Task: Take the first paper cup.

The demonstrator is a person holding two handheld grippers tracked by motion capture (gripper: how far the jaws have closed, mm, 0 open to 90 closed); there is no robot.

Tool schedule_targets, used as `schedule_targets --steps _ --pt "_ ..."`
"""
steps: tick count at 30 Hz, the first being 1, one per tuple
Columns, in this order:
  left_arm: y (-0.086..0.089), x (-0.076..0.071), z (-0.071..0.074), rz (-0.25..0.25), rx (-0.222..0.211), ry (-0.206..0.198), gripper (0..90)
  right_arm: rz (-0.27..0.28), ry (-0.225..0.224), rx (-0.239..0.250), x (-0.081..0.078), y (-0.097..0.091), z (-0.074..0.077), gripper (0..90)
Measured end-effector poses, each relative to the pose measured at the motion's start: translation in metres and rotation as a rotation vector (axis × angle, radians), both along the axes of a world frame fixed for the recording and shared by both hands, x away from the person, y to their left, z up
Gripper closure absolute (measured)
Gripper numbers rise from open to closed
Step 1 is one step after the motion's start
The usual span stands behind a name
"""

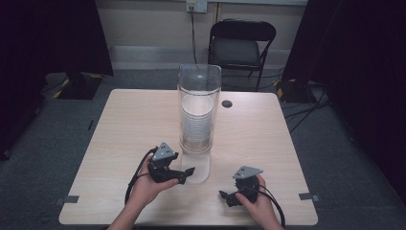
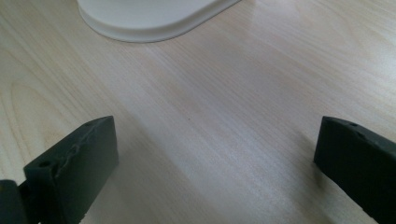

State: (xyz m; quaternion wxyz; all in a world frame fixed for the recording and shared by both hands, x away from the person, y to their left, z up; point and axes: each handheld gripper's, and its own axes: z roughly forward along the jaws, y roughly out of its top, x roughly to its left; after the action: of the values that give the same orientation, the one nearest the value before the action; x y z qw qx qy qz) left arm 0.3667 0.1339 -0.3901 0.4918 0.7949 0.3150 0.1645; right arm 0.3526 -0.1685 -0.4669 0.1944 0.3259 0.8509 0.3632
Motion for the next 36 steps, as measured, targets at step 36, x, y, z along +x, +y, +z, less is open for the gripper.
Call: schedule_targets --steps 36 --pt "-0.030 0.020 0.008 0.047 -0.029 -0.135 35.2 0.000 0.000 0.000 0.000 0.000 0.000 0.0"
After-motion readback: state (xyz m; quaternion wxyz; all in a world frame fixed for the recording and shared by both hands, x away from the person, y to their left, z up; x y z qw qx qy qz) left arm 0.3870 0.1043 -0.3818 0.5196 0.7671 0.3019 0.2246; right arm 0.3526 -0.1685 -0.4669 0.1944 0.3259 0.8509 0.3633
